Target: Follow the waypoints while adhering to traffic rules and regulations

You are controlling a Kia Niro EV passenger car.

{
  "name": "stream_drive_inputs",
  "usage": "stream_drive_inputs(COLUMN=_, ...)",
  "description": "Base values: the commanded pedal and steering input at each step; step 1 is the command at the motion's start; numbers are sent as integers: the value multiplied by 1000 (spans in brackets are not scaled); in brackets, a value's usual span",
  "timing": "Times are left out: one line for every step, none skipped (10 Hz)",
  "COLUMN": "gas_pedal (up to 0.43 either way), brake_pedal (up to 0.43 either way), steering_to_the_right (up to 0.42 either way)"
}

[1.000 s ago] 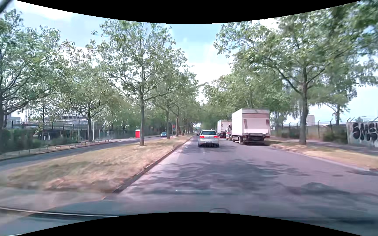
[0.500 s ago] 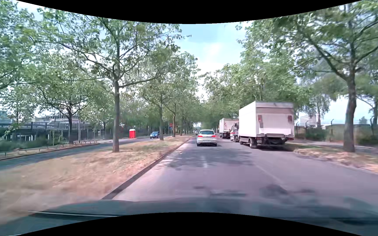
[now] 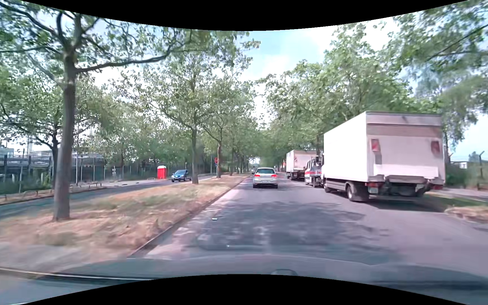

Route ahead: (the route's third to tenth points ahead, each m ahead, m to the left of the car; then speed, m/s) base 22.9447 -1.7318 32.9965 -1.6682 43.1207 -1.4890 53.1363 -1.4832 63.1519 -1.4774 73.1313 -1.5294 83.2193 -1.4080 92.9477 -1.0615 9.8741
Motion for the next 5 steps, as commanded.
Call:
stream_drive_inputs(gas_pedal=130, brake_pedal=0, steering_to_the_right=-4)
stream_drive_inputs(gas_pedal=130, brake_pedal=0, steering_to_the_right=-5)
stream_drive_inputs(gas_pedal=130, brake_pedal=0, steering_to_the_right=-6)
stream_drive_inputs(gas_pedal=130, brake_pedal=0, steering_to_the_right=-6)
stream_drive_inputs(gas_pedal=130, brake_pedal=0, steering_to_the_right=-6)
